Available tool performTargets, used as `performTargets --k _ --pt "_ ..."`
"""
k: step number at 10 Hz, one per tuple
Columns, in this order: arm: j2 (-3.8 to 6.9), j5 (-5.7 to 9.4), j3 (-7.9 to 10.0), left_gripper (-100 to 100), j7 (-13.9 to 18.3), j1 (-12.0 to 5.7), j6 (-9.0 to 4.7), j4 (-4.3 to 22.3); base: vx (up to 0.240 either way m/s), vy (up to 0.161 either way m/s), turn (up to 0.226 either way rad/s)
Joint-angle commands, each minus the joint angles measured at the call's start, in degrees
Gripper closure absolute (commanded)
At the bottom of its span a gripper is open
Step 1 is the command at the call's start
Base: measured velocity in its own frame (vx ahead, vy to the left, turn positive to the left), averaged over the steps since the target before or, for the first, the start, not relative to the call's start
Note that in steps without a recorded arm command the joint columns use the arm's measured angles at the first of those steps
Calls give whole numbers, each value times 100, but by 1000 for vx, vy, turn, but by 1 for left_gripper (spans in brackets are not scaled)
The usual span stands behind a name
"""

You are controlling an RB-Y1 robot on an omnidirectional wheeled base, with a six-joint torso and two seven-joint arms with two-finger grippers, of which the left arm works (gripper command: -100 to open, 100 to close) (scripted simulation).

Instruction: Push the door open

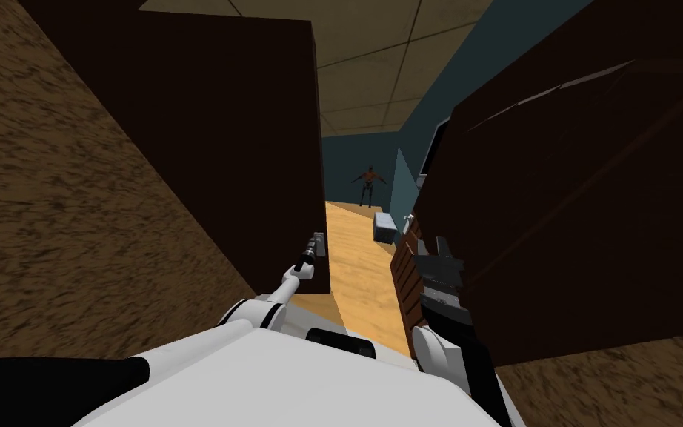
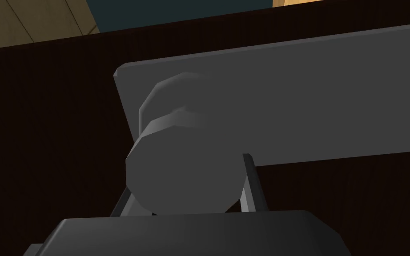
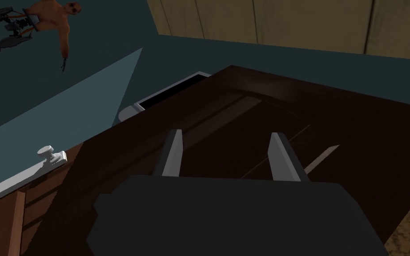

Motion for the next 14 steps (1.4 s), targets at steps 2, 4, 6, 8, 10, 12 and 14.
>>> performTargets --k 2,4,6,8,10,12,14 --pt "101 72 205 100 -48 -23 -54 77 153 -103 112" --pt "84 80 209 -100 -45 -30 -84 132 63 -65 58" --pt "58 80 190 -100 -32 -40 -68 127 -185 -33 -9" --pt "9 79 159 -100 -12 -56 -41 118 -231 -43 12" --pt "-62 79 122 -100 13 -76 -9 109 -230 -75 15" --pt "-115 79 99 -100 27 -88 10 103 -234 -64 10" --pt "-70 82 116 -100 22 -58 -9 83 2 -2 -15"
